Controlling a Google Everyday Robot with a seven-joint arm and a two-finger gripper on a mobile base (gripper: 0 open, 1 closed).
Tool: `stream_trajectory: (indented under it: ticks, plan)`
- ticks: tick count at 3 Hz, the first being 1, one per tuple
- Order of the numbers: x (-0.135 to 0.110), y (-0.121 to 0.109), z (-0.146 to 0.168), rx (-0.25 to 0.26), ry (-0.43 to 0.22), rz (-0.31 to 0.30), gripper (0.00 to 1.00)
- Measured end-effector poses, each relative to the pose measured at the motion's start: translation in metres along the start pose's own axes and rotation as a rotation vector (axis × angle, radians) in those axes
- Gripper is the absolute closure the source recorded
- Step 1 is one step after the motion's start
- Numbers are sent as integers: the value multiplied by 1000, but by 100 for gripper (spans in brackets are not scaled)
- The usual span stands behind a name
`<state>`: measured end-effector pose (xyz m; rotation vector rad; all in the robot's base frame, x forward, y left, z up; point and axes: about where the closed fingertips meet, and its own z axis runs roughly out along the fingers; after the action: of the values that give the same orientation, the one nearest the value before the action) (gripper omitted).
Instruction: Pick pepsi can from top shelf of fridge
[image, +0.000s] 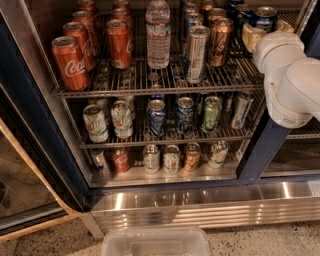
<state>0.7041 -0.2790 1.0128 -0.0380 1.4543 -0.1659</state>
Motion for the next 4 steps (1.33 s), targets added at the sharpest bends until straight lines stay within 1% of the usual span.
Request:
stream_trajectory:
  ticks: [1,2,3,4]
  plan:
    - [-6,-8,-15,-37,15,1,100]
    - [-4,-8,-24,-32,26,-9,100]
    - [-4,-8,-24,-32,26,-9,100]
    - [-5,-3,-24,-32,26,-9,100]
